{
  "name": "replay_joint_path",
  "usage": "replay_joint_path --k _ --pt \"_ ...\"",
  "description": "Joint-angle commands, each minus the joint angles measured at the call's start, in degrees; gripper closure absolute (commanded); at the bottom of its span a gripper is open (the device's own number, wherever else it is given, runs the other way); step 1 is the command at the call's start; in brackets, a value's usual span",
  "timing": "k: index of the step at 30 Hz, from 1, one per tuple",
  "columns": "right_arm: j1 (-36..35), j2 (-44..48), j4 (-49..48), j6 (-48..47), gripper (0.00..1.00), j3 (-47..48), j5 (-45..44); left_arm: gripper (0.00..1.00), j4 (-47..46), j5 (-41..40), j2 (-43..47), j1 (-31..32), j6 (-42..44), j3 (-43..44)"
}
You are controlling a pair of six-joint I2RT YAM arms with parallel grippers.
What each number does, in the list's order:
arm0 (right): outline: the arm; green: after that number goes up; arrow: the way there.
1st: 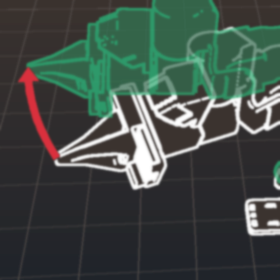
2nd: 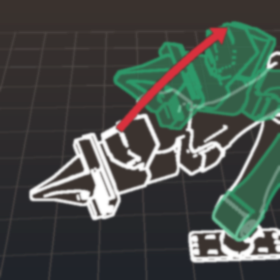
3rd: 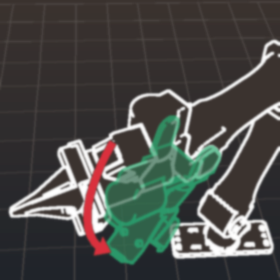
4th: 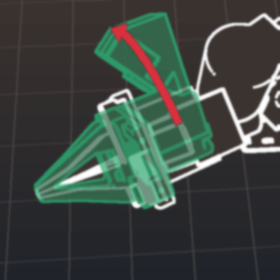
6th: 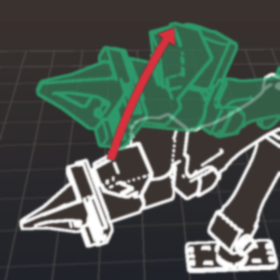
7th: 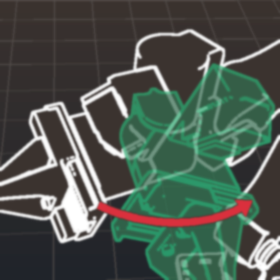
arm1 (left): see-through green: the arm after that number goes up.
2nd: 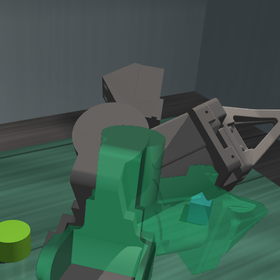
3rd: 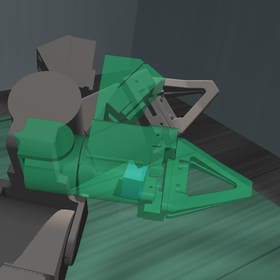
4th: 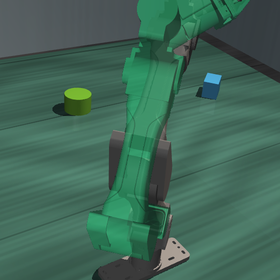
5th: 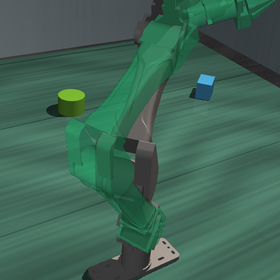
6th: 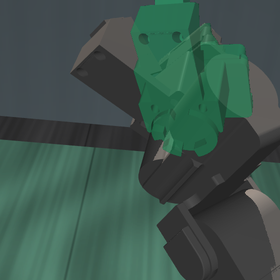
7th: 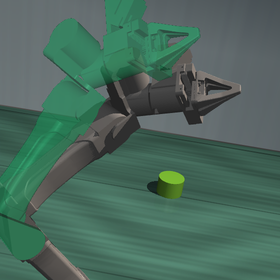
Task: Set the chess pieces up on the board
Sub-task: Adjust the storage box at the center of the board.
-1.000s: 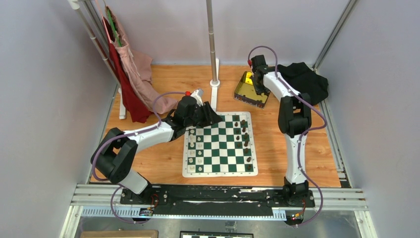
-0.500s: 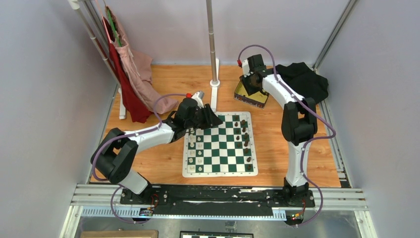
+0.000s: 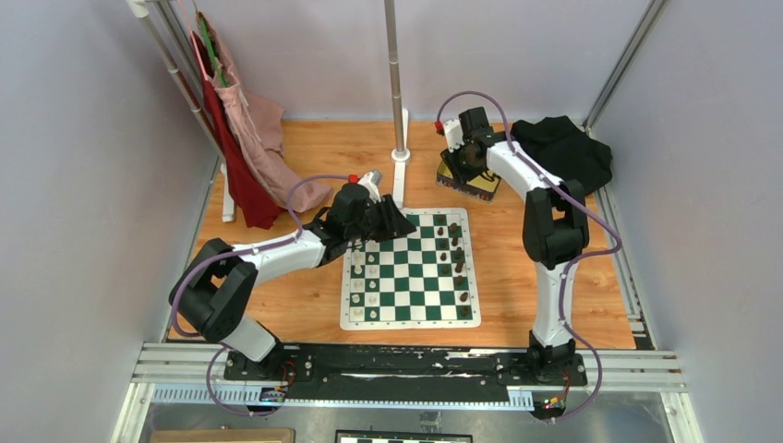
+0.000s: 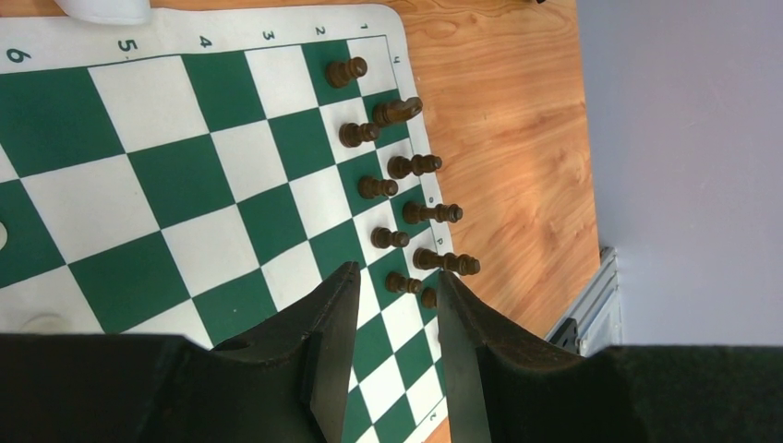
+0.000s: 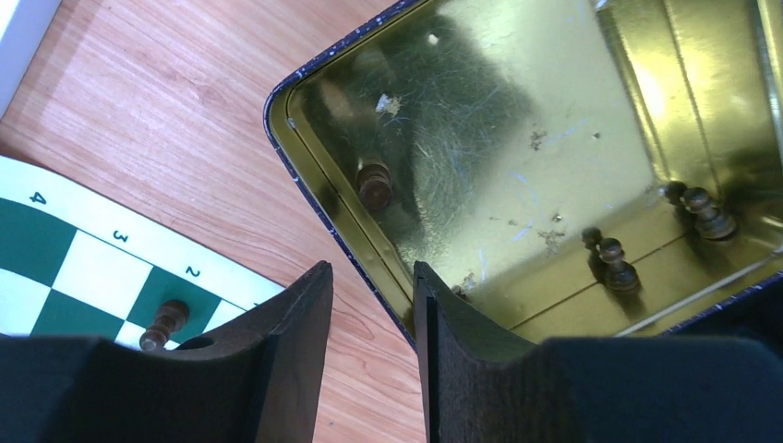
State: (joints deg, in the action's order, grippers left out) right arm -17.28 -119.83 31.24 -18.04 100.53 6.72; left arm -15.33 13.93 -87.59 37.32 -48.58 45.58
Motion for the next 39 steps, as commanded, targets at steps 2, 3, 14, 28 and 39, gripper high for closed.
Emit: replay_joint_path --k 2,3,14,28,39 --pt "-0.81 -3.04 1.97 -1.12 0.6 0.88 2.02 0.59 -1.1 0.17 -0.57 0.32 0.58 0.15" --pt "-0.84 -3.38 2.04 -1.12 0.61 0.9 2.06 0.59 -1.1 0.13 -0.68 0.31 0.65 0.13" --pt "-0.87 -6.75 1.65 2.62 0.87 4.67 2.92 0.59 -1.1 0.22 -1.47 0.34 1.02 0.11" --pt "-2.04 -14.84 -0.11 14.43 1.0 19.42 -1.62 0.59 0.31 0.56 -3.09 0.3 1.98 1.5" --pt "-2.94 -20.96 -1.46 34.98 1.0 28.99 -8.85 0.59 2.84 0.05 -3.77 0.3 2.83 2.49"
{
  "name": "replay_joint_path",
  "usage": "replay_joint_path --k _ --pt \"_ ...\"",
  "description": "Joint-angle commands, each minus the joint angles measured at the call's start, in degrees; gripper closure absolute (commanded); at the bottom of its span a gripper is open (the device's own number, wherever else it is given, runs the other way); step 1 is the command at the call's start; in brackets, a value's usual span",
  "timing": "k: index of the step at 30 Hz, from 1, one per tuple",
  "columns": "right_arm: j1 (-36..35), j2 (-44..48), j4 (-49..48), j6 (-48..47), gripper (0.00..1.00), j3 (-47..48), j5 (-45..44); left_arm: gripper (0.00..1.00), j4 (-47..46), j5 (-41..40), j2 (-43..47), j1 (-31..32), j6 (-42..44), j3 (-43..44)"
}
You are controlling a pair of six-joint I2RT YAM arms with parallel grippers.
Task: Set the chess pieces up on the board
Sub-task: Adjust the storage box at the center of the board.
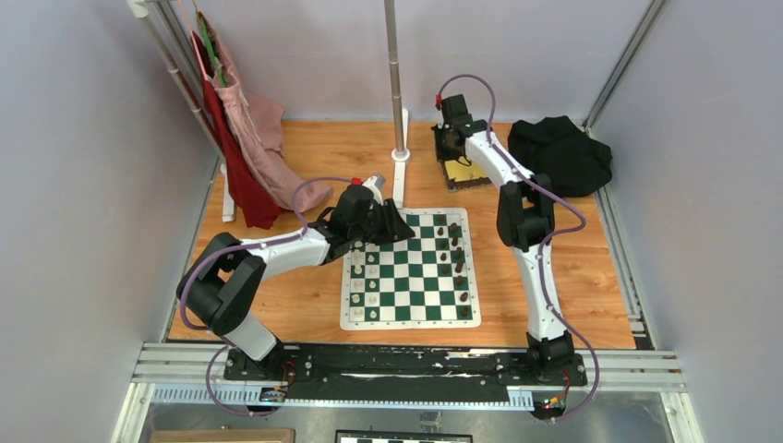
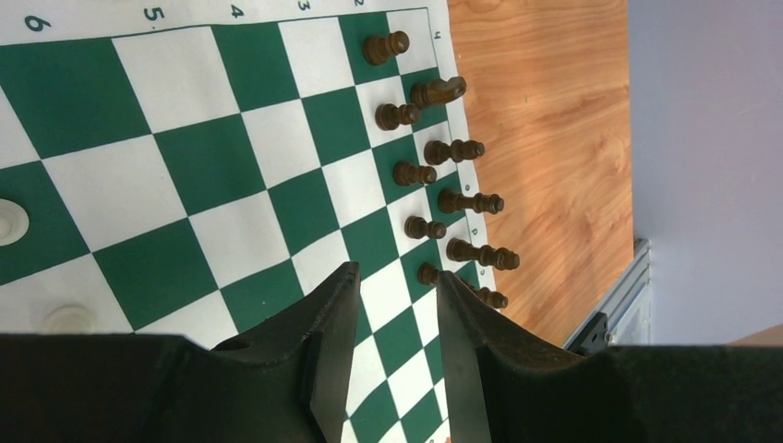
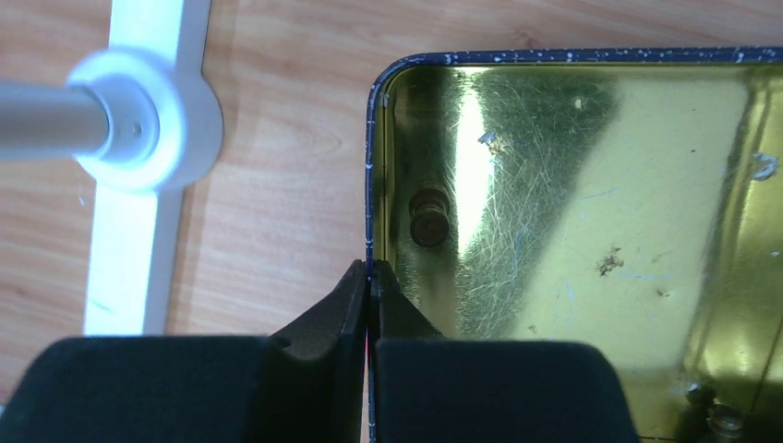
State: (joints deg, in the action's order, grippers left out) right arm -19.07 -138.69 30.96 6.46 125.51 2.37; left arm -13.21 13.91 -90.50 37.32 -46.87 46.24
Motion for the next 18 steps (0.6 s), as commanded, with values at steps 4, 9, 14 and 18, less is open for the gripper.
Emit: replay_joint_path --k 4,9,14,18 --pt "-1.08 -3.88 0.71 16.28 1.0 7.3 -7.38 0.59 0.74 0.19 -1.17 0.31 0.67 1.81" --pt "-1.05 -4.21 1.56 22.85 1.0 7.21 -10.94 0.59 2.07 -0.58 -1.26 0.92 0.83 2.74" --pt "-0.78 -4.53 1.52 24.34 1.0 6.93 -12.07 0.59 3.13 -1.73 -1.05 1.98 0.89 3.24" --pt "-0.66 -4.08 0.36 22.71 0.86 5.92 -9.06 0.59 3.83 -2.45 -1.07 2.61 1.07 3.78"
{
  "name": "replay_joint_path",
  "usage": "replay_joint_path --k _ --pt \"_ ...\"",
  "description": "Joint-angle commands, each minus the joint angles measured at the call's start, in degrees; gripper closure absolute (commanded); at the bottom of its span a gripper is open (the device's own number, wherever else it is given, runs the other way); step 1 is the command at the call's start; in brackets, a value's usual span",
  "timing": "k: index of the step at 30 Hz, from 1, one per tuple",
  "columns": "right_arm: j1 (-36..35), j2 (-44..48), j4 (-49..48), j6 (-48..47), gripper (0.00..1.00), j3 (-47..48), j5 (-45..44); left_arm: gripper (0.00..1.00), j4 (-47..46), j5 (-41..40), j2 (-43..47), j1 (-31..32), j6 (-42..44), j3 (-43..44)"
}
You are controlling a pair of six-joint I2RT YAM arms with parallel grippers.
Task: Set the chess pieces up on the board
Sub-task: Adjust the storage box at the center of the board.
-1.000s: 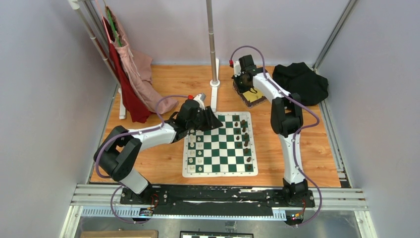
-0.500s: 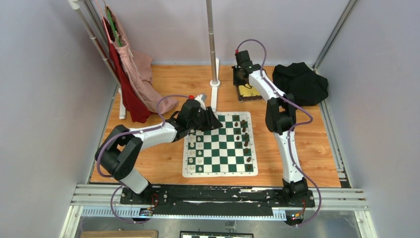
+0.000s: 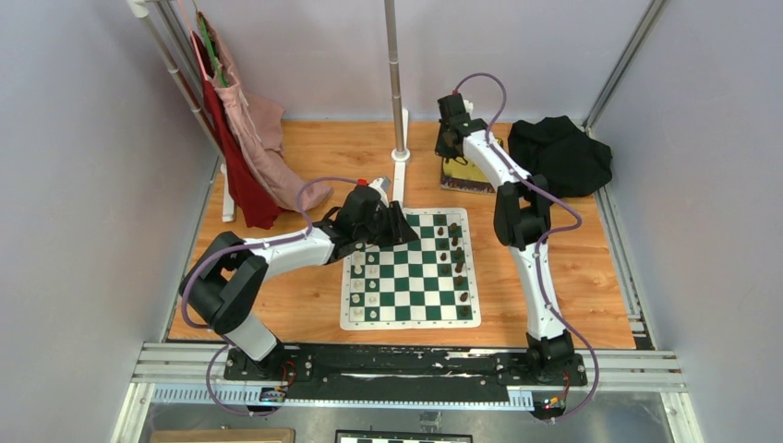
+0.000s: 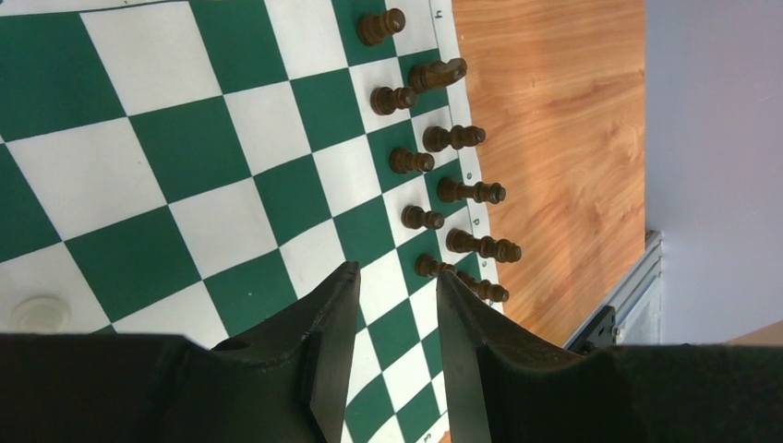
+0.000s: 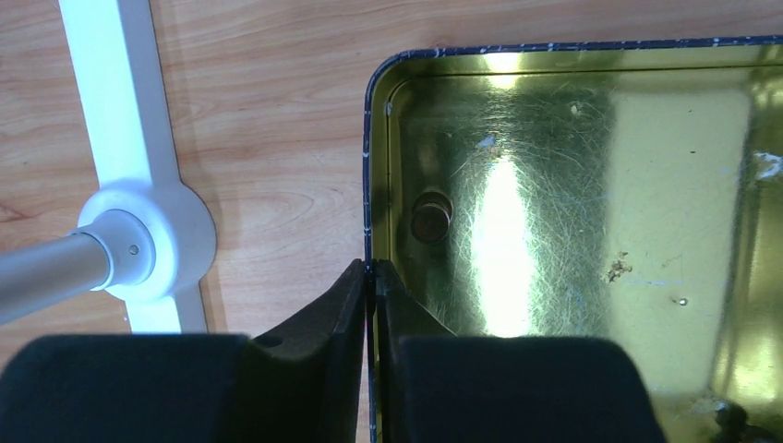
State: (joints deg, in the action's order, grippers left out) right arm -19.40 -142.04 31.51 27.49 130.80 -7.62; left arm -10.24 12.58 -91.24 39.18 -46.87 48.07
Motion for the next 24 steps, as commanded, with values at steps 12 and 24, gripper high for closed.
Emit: replay_joint_path --k 12,24 --pt "-0.37 7.43 -8.07 -7.15 0.48 -7.45 4.42 0.59 2.01 -2.48 -1.22 2.16 1.51 3.75" --pt "0.77 16.08 -14.29 -13.27 0.56 -18.03 2.65 0.59 1.98 -3.51 -2.09 3.49 1.52 4.22"
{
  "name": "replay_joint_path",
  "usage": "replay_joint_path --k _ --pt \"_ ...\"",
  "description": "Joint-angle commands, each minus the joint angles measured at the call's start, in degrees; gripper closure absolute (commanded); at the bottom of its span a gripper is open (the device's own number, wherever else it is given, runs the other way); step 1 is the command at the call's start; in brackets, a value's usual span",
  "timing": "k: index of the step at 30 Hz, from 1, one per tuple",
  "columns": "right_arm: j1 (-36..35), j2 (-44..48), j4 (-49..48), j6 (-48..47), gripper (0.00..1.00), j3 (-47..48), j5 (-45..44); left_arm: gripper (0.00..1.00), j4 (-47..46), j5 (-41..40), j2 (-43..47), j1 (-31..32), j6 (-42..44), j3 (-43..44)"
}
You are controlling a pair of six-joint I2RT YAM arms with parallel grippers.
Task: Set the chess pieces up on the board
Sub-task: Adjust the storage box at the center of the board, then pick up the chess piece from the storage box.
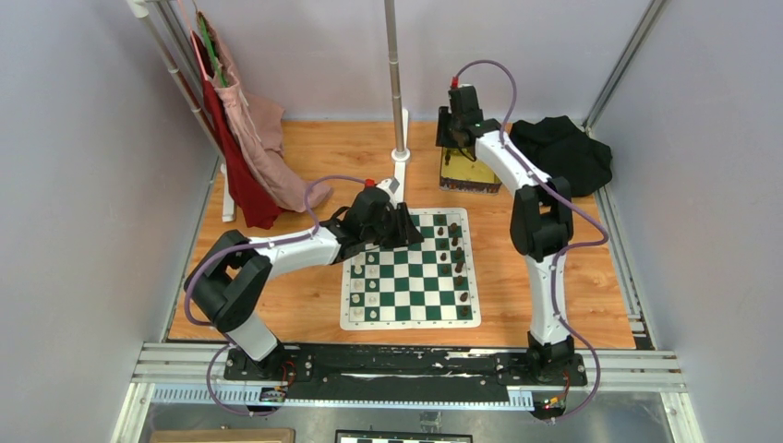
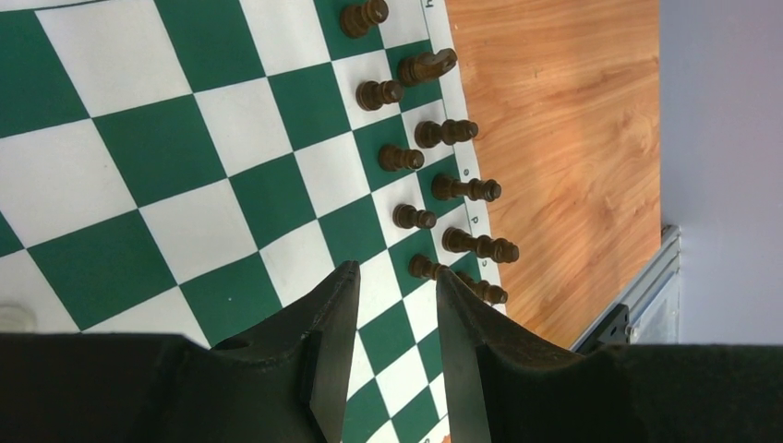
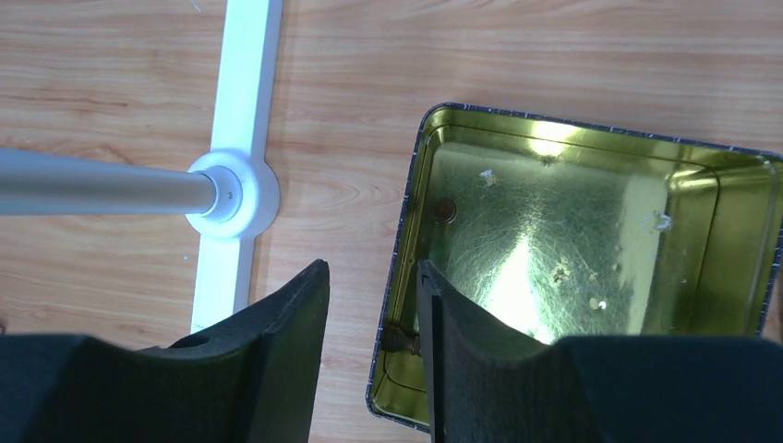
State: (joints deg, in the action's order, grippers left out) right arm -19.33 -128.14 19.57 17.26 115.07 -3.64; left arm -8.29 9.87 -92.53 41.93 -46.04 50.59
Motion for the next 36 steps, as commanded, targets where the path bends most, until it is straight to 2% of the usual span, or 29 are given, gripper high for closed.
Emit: replay_joint_path --k 1,4,11,20,36 --pt "1.0 2.11 -2.35 -3.62 0.58 -2.59 -1.37 0.59 0.03 -0.9 -0.87 0.78 0.69 1.71" --pt "1.93 1.77 -2.33 -7.01 0.63 -3.64 -0.84 0.59 0.02 -1.06 -1.15 0.89 0.69 1.86" --pt "3.56 0.79 -3.3 -16.76 0.67 -6.33 -2.29 0.59 -0.05 -1.0 -2.81 0.96 0.94 2.48" --pt "4.63 -1.45 -8.07 -22.47 0.59 -8.36 6.95 0.59 -0.14 -0.54 -5.01 0.96 1.08 3.9" --pt "5.77 -7.02 -11.99 -23.05 0.52 -4.62 14.21 0.59 -0.29 -0.92 -6.18 0.9 2.21 4.51"
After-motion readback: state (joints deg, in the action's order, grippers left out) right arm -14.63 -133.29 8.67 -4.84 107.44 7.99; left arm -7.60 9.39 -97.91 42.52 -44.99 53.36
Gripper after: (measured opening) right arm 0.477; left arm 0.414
